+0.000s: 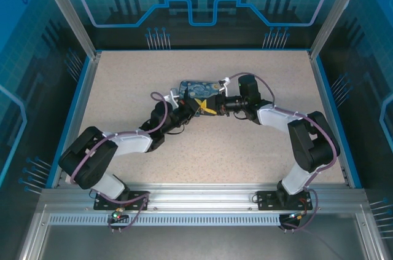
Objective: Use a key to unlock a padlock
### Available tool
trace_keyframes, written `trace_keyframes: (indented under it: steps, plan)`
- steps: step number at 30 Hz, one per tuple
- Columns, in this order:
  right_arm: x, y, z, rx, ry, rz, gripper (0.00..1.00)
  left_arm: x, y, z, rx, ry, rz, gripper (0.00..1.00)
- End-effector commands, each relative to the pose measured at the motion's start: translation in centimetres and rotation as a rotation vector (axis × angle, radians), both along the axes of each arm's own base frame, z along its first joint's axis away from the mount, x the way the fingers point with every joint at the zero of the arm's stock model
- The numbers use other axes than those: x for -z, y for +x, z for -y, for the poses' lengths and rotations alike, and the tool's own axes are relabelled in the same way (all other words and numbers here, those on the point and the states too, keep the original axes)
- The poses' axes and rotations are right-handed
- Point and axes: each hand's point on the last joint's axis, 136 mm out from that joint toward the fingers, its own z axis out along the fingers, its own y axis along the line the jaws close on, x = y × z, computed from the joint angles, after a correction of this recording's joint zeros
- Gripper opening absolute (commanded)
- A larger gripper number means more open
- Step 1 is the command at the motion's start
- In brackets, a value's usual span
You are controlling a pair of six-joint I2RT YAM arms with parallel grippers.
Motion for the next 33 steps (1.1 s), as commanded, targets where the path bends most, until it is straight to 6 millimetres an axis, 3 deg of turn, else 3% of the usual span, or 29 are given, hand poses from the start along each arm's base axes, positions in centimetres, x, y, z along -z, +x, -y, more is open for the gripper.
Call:
trace_keyframes:
  steps: [1,9,16,21,23,25,29,33]
  plan:
    - [-1.9,0.1,-0.3,-0.018,0.053,0.065,0.19,1.0,-0.4,0.9,0.017,-0.026,-0.033,0.00]
    - [-2.1,0.2,-0.3,-0.015,0.071,0.058,0.14,1.2,-0.4,1.3,0.005,-0.040,-0.034,0.00]
    - [-2.1,0.2,-0.3,-0.014,0.069,0.055,0.00,1.1,-0.5,1.3,0.004,-0.039,-0.031,0.00]
    - [-1.9,0.5,0.0,-0.002,0.064,0.055,0.00,1.0,-0.4,1.3,0.005,-0.037,-0.024,0.00]
    - [-1.2,0.6,0.6,0.008,0.047,0.051,0.00,1.1,-0.1,0.3,-0.020,-0.029,-0.023,0.25]
    - [-0.5,1.0,1.6,0.038,0.030,0.045,0.00,1.6,0.2,-1.8,-0.057,0.003,-0.036,0.39]
    - [0.5,1.9,3.1,0.083,-0.012,0.048,0.00,2.0,-0.3,-4.3,-0.036,0.132,-0.035,0.48]
    - [1.5,3.8,4.2,0.147,-0.061,0.044,0.00,2.8,-1.6,-3.5,0.137,0.358,0.040,0.53]
